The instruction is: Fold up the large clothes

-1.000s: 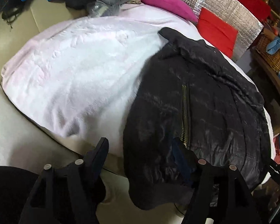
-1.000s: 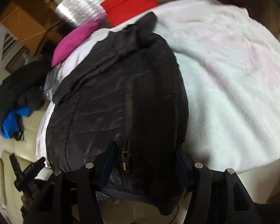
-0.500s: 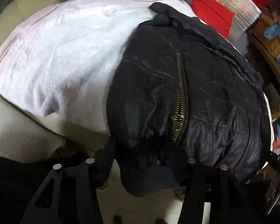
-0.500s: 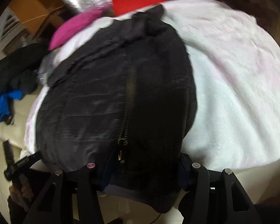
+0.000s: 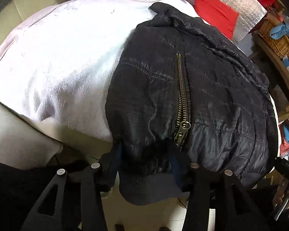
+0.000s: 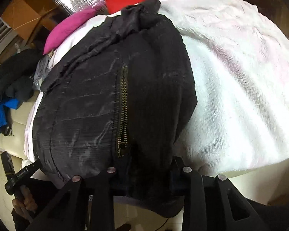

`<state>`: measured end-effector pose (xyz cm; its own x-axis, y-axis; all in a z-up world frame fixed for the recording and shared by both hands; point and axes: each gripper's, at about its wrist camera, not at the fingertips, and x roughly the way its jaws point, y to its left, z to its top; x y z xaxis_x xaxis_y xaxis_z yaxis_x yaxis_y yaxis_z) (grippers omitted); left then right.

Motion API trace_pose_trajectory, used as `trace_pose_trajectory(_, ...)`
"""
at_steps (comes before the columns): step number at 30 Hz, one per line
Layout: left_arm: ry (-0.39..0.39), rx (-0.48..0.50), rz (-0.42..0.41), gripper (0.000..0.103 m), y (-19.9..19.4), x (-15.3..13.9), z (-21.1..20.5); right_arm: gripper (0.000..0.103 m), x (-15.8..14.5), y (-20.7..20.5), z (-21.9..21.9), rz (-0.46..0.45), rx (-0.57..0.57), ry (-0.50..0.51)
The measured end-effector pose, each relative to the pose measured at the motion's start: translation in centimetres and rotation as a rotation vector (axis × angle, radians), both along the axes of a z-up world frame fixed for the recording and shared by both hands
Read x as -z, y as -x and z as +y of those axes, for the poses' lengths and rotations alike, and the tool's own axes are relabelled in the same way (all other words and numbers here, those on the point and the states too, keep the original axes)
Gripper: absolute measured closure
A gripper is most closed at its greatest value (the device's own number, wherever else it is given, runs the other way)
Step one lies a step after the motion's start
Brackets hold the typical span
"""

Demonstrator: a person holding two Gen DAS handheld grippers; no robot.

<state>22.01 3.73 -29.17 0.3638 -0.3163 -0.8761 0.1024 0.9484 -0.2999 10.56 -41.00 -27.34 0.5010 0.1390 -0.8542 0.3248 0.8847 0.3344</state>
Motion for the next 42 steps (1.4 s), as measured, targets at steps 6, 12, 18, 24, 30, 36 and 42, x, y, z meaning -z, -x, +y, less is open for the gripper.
trace_pose_trajectory(6, 0.062, 0.014, -0.087, 0.095, 0.1, -1.6, -0.1, 0.089, -2.5, 0.8, 1.0, -0.12, -0.042, 0.038)
trace_pose_trajectory(12, 0.232, 0.073, -0.191, 0.096, -1.4, -6.0, -0.3, 0.092, -6.2, 0.0, 0.6, -0.237, -0.064, -0.03)
trace_pose_trajectory(18, 0.302, 0.08, -0.276, 0.097, -6.1, -10.6, -0.6, 0.093, -9.4, -2.0, -0.3, -0.324, -0.084, -0.05)
trace_pose_trajectory(24, 0.298, 0.033, -0.383, 0.103, -14.4, -15.1, 0.0, 0.093, -12.9, -7.9, -2.5, -0.447, -0.016, -0.097)
trace_pose_trajectory(30, 0.27, -0.043, -0.334, 0.103, -25.1, -14.8, -0.8, 0.093, -13.3, -19.2, -6.3, -0.489, 0.079, -0.137)
trace_pose_trajectory(36, 0.246, -0.039, -0.158, 0.102, -20.9, -7.8, -0.3, 0.093, -8.2, -23.2, -7.7, -0.352, 0.118, -0.137)
trace_pose_trajectory(42, 0.236, -0.065, -0.121, 0.045, -10.1, -5.9, 0.9, 0.093, -8.2, -21.6, -7.7, -0.359, 0.139, -0.127)
